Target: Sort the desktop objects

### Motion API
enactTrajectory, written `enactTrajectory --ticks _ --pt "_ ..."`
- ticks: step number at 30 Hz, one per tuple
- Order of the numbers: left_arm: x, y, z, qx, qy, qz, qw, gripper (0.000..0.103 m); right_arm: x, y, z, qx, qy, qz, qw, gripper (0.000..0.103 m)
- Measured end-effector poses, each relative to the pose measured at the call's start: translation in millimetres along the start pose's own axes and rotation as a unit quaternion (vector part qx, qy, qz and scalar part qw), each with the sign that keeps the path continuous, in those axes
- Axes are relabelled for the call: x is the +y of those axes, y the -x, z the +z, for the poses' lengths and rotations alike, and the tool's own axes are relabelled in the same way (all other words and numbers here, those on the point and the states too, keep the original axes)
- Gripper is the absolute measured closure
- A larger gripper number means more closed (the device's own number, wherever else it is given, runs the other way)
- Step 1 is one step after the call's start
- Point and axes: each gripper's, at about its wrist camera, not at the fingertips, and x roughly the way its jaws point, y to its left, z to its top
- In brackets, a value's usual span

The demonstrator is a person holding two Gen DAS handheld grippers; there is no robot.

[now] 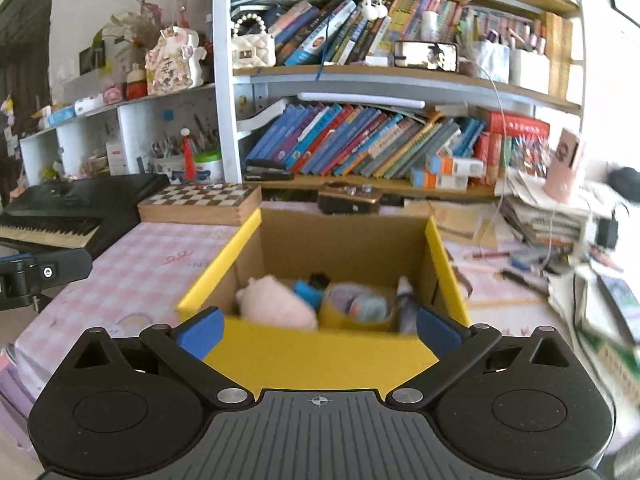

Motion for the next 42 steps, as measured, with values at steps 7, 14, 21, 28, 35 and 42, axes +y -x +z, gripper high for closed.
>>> enactTrajectory --ticks 7,14,21,28,35,42 --pt "16.4 37.9 -27.8 0.021 -0.008 -0.005 0.9997 0.000 28.4 31.2 -27.8 0.013 -0.008 -0.011 1.000 0.000" --pt "27.5 68.5 -54.0 0.045 -0.017 -0.010 0.9988 0.000 57.4 61.0 -52.7 0.008 0.004 -0.043 0.999 0.000" --pt "39.8 93.2 -66.6 0.047 -0.023 -0.026 0.9983 0.000 70.4 80.0 -68.1 0.010 -0.014 -0.048 0.999 0.000" --pt "47.2 100.2 -72.8 0.060 -0.028 -0.029 0.9974 0.000 79.0 87.6 -78.4 0.023 -0.025 -0.061 0.998 0.000" --pt "55.9 103.7 -76.7 0.070 -0.018 -0.035 0.9968 0.000 82.1 91.9 -86.3 0.037 -0.037 -0.069 0.996 0.000" --pt "56.6 106.3 -78.5 0.071 -0.022 -0.037 0.9965 0.000 84.4 94.6 -87.8 0.040 -0.041 -0.068 0.996 0.000"
